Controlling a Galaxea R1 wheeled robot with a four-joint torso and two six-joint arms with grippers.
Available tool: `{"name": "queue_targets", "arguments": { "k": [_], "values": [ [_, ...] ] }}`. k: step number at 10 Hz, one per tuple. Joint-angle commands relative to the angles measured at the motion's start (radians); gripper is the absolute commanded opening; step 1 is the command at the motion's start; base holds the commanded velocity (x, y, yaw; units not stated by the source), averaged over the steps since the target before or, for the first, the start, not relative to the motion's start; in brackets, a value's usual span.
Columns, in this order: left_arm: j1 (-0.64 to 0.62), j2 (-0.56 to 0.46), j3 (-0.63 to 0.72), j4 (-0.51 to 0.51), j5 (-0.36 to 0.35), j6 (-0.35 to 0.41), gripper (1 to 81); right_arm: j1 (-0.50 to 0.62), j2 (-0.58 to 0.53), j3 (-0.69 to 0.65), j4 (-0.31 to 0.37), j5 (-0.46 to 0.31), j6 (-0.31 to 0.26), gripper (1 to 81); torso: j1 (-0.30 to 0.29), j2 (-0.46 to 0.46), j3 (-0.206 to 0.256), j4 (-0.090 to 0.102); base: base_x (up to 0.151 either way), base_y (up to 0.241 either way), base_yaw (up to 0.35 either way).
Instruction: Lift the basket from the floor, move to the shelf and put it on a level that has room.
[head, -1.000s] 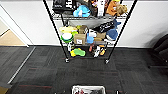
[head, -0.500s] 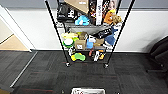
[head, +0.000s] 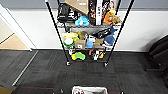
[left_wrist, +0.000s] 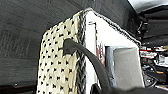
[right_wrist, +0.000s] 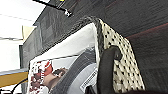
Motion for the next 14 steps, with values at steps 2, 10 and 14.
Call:
{"name": "queue_targets", "arguments": {
  "k": [2, 10, 14],
  "values": [
    [-0.153, -0.097, 0.187, -0.033, 0.053, -0.030, 1.0, 0.102, -0.101, 0.179, 0.017, 0.027, 0.013, 1.0, -0.086, 0.134, 0.000, 0.000, 0.000, 0.000, 0.000],
    [-0.199, -0.111, 0.322, -0.033, 0.045, -0.056, 1.0, 0.157, -0.151, 0.328, 0.017, 0.049, 0.035, 1.0, -0.245, 0.382, 0.158, 0.000, 0.000, 0.000, 0.000],
    [-0.168, -0.129, 0.376, -0.029, 0.041, -0.055, 1.0, 0.129, -0.229, 0.404, 0.008, 0.059, 0.032, 1.0, -0.334, 0.516, 0.288, 0.000, 0.000, 0.000, 0.000]
  ]
}}
